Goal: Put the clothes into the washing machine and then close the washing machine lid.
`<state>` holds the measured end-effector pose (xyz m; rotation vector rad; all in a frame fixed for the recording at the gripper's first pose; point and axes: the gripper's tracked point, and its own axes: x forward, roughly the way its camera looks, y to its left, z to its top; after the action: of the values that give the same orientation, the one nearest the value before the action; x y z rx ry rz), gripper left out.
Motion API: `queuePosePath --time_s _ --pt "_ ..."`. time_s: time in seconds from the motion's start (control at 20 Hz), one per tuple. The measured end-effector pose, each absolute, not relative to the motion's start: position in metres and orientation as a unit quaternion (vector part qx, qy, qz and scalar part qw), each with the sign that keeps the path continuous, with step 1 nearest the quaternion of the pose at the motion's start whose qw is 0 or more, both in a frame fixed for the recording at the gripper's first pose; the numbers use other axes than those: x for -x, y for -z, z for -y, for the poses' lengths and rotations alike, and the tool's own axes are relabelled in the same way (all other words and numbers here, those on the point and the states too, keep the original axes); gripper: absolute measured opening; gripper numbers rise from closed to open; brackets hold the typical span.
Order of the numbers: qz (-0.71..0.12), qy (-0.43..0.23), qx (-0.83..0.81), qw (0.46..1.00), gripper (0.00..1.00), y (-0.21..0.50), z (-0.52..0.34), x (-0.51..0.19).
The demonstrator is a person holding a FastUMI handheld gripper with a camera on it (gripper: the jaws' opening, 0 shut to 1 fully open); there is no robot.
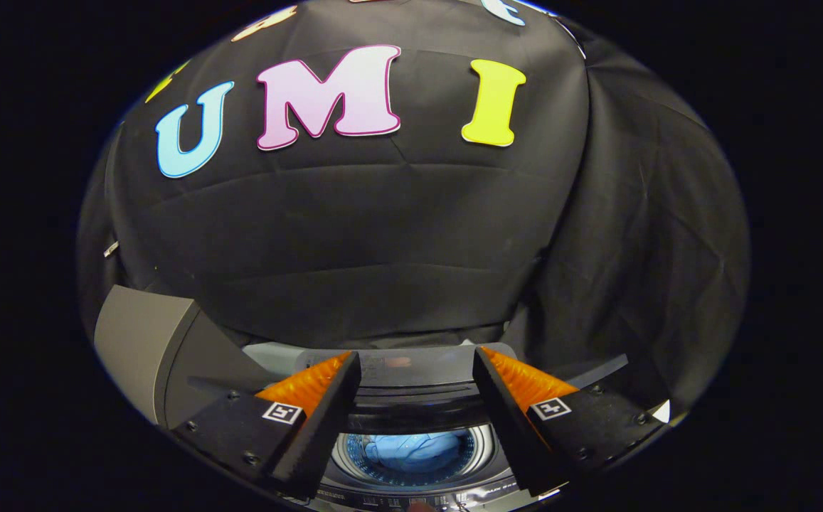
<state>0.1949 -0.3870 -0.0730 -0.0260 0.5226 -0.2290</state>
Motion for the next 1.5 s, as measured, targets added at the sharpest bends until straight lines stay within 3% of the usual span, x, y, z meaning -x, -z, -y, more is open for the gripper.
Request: queuePosePath --time_s 0.45,1.15,1.3,1.5 --pt "-0.272 0.115 -0.001 0.955 1.0 0.097 0.384 -0.168" --pt "-0.397 0.099 -0.018 0.912 1.0 0.213 0.378 -0.102" --pt "-0.394 0.092 -0.026 0.914 1.0 0.207 0.372 -0.098" --pt "-0.321 0.081 -0.034 0.943 1.0 0.141 0.365 -0.108"
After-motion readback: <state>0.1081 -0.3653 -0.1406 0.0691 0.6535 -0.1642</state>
